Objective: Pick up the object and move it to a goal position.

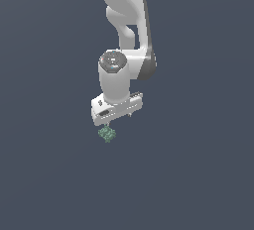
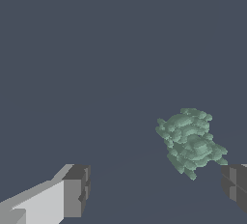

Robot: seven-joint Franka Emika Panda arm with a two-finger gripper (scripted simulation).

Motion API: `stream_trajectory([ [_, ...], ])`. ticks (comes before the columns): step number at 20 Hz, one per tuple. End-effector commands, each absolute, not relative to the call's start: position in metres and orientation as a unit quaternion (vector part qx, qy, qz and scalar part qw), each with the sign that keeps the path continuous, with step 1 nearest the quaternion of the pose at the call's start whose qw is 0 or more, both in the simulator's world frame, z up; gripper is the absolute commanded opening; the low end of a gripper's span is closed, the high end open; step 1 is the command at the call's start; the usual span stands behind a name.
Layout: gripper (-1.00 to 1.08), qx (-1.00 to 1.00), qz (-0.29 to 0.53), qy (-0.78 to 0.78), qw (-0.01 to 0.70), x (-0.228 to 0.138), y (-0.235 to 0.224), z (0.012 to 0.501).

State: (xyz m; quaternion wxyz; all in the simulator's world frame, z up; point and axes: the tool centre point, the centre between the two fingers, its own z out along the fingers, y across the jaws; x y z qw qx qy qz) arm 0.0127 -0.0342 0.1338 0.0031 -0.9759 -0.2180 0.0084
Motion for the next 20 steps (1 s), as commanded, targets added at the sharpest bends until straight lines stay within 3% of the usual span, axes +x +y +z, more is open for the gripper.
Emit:
stream_trajectory([
  [1,1.0,-0.969,0.007,-0.246,0.003,0.016,-0.042,0.129],
  [20,1.0,-0.915,0.001,-0.404,0.0,0.033,-0.091,0.098],
])
